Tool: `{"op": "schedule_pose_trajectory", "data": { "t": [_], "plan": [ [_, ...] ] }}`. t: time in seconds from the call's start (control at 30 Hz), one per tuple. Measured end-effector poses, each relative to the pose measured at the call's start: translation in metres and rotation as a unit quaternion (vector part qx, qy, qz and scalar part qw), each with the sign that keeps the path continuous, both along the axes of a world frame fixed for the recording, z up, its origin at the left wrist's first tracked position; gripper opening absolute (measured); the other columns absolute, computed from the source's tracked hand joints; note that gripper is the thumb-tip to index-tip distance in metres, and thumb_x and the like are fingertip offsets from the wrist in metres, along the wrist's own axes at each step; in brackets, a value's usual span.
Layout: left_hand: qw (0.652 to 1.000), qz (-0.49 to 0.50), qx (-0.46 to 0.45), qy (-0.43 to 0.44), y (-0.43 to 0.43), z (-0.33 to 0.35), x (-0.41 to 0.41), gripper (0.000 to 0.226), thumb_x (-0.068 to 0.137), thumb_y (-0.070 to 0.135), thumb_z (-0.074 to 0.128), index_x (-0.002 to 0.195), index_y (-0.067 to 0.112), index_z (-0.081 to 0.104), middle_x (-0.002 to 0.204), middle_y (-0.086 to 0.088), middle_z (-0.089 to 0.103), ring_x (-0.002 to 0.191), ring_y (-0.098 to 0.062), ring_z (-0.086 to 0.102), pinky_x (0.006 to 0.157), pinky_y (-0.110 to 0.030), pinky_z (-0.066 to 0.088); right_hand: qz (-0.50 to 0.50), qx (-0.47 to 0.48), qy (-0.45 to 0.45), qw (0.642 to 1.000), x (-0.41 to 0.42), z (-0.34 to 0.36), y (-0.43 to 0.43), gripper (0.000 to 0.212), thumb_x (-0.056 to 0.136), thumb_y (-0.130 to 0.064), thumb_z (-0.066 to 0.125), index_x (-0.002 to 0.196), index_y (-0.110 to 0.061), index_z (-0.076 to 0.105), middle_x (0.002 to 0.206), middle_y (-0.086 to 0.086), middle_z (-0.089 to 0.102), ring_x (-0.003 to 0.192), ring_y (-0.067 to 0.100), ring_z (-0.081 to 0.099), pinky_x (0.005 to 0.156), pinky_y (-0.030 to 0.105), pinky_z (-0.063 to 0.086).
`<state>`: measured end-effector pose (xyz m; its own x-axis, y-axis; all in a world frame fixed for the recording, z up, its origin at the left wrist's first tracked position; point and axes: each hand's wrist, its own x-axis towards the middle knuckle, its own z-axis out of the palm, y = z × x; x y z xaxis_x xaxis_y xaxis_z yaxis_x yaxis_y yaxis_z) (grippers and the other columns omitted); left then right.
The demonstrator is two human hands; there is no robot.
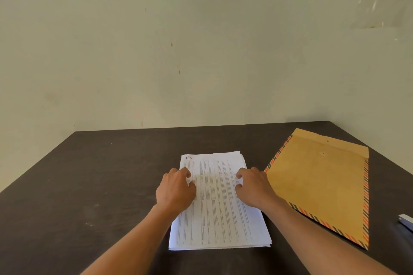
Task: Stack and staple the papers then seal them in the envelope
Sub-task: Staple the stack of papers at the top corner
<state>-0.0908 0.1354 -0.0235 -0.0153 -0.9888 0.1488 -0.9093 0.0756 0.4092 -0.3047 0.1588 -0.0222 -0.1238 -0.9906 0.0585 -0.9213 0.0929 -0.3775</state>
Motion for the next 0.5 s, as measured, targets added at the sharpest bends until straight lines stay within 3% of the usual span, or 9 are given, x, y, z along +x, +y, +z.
{"op": "schedule_pose_trajectory", "data": {
  "t": [0.1,0.2,0.3,0.5],
  "plan": [
    [1.000,0.003,-0.005,-0.015,0.003,0.003,-0.001,0.037,0.097,0.042,0.054,0.131,0.028,0.057,0.120,0.009,0.058,0.090,-0.009,0.053,0.056,-0.017,0.036,-0.001,-0.002,0.002,1.000,0.001,0.001,0.001,0.029,0.097,-0.029,0.061,0.125,-0.021,0.060,0.130,0.001,0.058,0.117,0.020,0.052,0.101,0.033,0.047],
    [0.998,-0.001,-0.029,-0.055,0.004,0.007,-0.003,0.039,0.097,0.045,0.052,0.133,0.029,0.055,0.128,0.007,0.057,0.107,-0.013,0.052,0.079,-0.026,0.048,-0.016,-0.005,-0.023,1.000,-0.001,0.007,0.002,0.033,0.096,-0.029,0.063,0.128,-0.023,0.059,0.133,0.001,0.054,0.117,0.021,0.053,0.096,0.030,0.050],
    [0.997,-0.027,-0.052,-0.058,-0.001,0.014,-0.016,0.038,0.097,0.046,0.052,0.131,0.030,0.057,0.138,0.004,0.053,0.125,-0.019,0.050,0.098,-0.035,0.046,-0.026,-0.018,-0.032,0.999,-0.016,0.023,0.007,0.033,0.094,-0.025,0.064,0.127,-0.022,0.061,0.133,0.002,0.053,0.116,0.020,0.055,0.095,0.030,0.053],
    [0.981,-0.188,-0.056,0.001,0.003,0.032,-0.116,0.036,0.095,0.044,0.060,0.128,0.031,0.059,0.141,0.004,0.054,0.127,-0.018,0.053,0.100,-0.034,0.049,-0.070,0.015,-0.020,0.997,-0.106,0.052,0.046,0.033,0.094,-0.029,0.059,0.126,-0.024,0.063,0.136,0.002,0.055,0.127,0.025,0.050,0.102,0.036,0.046]
  ]
}}
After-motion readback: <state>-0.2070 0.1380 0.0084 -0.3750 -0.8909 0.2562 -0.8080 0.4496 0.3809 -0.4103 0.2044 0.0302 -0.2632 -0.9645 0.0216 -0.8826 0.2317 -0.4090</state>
